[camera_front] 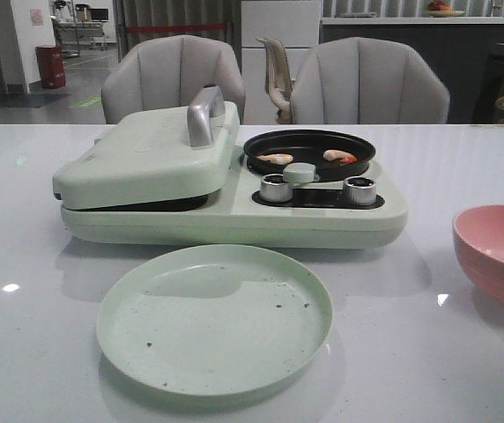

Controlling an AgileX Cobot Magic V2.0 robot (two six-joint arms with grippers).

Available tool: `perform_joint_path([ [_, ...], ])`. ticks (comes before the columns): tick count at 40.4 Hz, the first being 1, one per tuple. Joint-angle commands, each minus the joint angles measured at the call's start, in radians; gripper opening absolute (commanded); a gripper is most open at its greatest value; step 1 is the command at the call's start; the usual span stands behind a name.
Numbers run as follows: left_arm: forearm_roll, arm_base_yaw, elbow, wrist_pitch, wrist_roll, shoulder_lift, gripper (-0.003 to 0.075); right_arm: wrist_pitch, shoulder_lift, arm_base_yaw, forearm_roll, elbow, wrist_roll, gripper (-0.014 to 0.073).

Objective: Make breakfast with bread and shrimp

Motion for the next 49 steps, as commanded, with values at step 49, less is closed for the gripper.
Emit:
perform_joint_path([
  [49, -0.028, 0.431, 0.544, -0.627, -0.002, -0.569, 0.0101, -0.046, 0.001, 0.001, 0.003, -0.017, -0.012, 0.0034],
])
